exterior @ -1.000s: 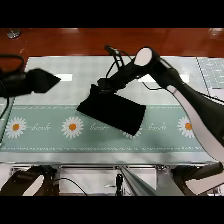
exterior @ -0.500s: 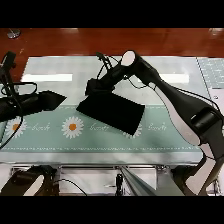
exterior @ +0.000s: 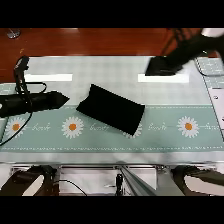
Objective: Fold the shirts.
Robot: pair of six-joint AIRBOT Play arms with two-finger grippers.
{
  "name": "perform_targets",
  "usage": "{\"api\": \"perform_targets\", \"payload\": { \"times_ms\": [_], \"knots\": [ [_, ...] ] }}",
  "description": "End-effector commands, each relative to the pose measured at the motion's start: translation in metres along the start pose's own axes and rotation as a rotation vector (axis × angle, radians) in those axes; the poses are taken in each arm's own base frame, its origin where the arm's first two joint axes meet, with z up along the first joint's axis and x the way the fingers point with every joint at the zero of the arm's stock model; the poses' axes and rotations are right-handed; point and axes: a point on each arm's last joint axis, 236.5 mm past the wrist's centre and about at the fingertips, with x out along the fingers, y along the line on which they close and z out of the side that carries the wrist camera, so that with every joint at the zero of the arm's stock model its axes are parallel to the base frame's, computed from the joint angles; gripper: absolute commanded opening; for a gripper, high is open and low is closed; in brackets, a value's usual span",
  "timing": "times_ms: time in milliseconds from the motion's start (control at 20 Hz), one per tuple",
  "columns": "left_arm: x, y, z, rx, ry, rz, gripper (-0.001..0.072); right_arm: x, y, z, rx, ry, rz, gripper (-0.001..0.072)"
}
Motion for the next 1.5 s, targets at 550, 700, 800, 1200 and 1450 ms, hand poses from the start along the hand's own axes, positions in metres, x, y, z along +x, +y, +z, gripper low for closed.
{"api": "perform_targets", "payload": {
  "times_ms": [550, 700, 800, 1200, 1450],
  "knots": [
    [0.029, -0.01, -0.009, 0.016, 0.017, -0.027, 0.0029, 0.155, 0.002, -0.186, 0.543, 0.182, 0.316, 0.0636],
    [0.029, -0.013, -0.011, 0.018, 0.021, -0.033, 0.0029, 0.166, 0.005, -0.169, 0.538, 0.22, 0.337, 0.0635],
    [0.029, -0.013, -0.011, 0.019, 0.021, -0.033, 0.0029, 0.17, 0.008, -0.153, 0.537, 0.213, 0.35, 0.0635],
    [0.029, -0.013, -0.011, 0.019, 0.021, -0.033, 0.0029, 0.198, 0.06, -0.144, 0.327, 0.312, 0.394, 0.0028],
    [0.029, -0.013, -0.011, 0.019, 0.022, -0.033, 0.0029, 0.123, 0.087, -0.04, 0.058, 0.142, 0.351, 0.0028]
  ]
}}
